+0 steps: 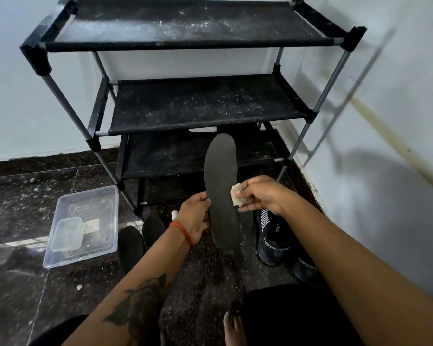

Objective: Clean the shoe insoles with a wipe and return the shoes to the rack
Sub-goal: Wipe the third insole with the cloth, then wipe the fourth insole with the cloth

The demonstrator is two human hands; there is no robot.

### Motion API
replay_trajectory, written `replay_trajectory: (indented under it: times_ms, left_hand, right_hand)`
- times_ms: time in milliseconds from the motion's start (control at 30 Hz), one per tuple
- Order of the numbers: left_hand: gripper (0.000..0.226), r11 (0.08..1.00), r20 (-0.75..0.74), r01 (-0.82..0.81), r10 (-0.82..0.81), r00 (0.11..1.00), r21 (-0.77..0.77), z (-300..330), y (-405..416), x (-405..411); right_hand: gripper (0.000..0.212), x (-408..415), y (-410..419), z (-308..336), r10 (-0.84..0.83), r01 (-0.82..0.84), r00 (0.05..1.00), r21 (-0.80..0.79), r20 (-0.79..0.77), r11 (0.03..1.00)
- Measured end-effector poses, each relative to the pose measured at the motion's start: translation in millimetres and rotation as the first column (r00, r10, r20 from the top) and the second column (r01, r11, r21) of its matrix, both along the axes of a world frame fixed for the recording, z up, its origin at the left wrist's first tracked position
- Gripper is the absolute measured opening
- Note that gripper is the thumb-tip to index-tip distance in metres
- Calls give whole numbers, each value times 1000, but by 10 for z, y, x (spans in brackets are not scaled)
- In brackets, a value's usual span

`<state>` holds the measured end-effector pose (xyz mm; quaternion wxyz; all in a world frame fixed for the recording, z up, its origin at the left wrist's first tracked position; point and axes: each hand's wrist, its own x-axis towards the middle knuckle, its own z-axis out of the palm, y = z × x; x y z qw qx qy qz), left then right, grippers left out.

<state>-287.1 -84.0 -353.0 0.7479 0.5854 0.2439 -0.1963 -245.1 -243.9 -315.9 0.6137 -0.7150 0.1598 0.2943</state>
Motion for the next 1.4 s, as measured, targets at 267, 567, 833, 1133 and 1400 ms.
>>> replay_trajectory:
  times_ms: [267, 567, 833, 1133, 1400]
  left_hand:
    - [24, 972, -190, 60, -17, 982, 225, -1286, -128, -44]
    - [26, 876, -305, 156, -11, 952, 456, -2358, 15, 77]
    - [22, 829, -286, 159, 1, 958, 537, -2790, 13, 262]
    - [33, 633, -76, 177, -184, 980, 753, -2346, -315, 263]
    - [33, 683, -295, 502, -406, 865, 531, -2440, -872, 359]
  right_hand:
    - [9, -51, -114, -1317, -9, 6, 982, -16, -191, 1000]
    - [12, -56, 57, -2575, -65, 55, 953, -43, -297, 998]
    - [23, -39, 149, -2877, -102, 92, 961, -53, -257, 994]
    - [12, -74, -91, -2875, -71, 158, 984, -608, 165, 778]
    - [33, 7, -64, -2902, 21, 9, 999, -695, 34, 719]
